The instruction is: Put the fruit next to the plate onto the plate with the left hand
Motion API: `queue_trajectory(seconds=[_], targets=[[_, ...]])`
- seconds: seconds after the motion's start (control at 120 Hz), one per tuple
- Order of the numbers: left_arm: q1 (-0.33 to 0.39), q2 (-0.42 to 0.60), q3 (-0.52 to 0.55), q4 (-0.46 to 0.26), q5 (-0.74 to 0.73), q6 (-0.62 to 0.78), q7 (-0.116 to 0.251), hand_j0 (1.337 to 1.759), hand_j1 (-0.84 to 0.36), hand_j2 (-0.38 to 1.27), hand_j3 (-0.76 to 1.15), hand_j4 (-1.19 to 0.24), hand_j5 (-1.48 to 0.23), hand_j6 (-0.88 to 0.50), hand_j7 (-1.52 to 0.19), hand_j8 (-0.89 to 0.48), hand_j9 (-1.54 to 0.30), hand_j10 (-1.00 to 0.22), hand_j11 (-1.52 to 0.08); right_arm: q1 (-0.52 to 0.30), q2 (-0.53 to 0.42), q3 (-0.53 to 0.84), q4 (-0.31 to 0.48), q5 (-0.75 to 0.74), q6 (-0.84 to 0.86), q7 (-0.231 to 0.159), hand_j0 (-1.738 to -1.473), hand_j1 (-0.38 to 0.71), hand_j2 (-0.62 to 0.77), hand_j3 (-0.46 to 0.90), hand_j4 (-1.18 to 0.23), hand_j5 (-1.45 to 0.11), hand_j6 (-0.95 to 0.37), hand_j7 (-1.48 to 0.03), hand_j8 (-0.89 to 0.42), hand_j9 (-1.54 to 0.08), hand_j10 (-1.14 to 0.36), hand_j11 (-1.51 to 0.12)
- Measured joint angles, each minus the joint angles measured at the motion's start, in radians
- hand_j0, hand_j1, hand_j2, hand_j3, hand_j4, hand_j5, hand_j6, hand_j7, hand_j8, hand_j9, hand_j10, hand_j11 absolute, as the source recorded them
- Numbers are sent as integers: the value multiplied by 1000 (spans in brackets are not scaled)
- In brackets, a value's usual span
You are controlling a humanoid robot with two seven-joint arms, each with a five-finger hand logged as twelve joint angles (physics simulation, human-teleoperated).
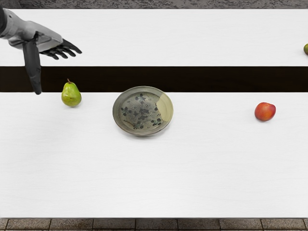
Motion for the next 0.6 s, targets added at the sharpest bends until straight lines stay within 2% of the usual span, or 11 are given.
queue_trajectory(seconds=[0.433, 0.508, 0.6], targets=[[18, -14, -12, 12, 9, 0, 15, 1658, 338, 2, 0, -10, -12, -10, -12, -10, -12, -10, -12, 2, 0, -2, -7, 5, -1, 0, -1658, -340, -2, 0, -8, -10, -8, -10, -8, -10, -8, -10], [19, -108, -16, 25, 12, 0, 37, 1658, 337, 2, 0, -11, -13, -11, -13, -11, -13, -11, -13, 2, 0, -3, -8, 5, -1, 0, -1658, -340, -2, 0, -8, -10, -8, -10, -8, -10, -8, -10], [-18, -122, -7, 24, 3, 0, 48, 1658, 337, 2, 0, -11, -13, -11, -13, -11, -13, -10, -13, 2, 0, -3, -8, 5, -1, 0, -1658, -340, -2, 0, -8, -10, -8, -10, -8, -10, -8, -10]])
